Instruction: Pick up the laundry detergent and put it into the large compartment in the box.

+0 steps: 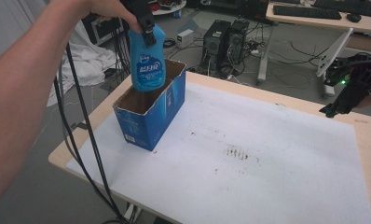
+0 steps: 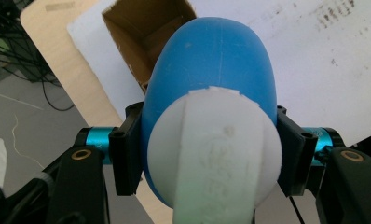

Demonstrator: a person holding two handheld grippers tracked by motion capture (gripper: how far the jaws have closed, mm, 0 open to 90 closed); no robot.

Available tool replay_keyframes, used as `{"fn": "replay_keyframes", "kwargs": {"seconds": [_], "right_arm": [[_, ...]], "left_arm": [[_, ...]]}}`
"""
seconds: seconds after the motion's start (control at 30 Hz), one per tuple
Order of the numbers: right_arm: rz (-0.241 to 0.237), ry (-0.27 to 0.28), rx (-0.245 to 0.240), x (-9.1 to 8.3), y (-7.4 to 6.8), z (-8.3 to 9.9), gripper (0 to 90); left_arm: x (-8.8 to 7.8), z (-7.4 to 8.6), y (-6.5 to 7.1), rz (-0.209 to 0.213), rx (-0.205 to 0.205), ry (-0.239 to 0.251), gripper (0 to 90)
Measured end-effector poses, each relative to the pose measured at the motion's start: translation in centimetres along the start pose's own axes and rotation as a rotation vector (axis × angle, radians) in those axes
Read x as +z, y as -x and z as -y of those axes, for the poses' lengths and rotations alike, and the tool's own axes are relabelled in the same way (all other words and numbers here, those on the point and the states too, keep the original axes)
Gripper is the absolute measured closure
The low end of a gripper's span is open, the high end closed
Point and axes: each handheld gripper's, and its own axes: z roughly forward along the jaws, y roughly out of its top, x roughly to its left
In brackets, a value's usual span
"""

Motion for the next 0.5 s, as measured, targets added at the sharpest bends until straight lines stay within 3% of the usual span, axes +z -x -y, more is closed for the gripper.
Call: {"fn": "replay_keyframes", "kwargs": {"seconds": [0.3, 0.5], "right_arm": [[-0.002, -0.001, -0.002, 0.2, 0.0, -0.3, 12.1], [-0.002, -0.007, 0.001, 0.3, -0.2, -0.4, 12.1]], "left_arm": [[2.6, 0.9, -0.2, 0.023, 0.001, -0.022, 37.4], [5.9, 1.8, -0.2, 0.052, 0.013, -0.047, 37.4]]}}
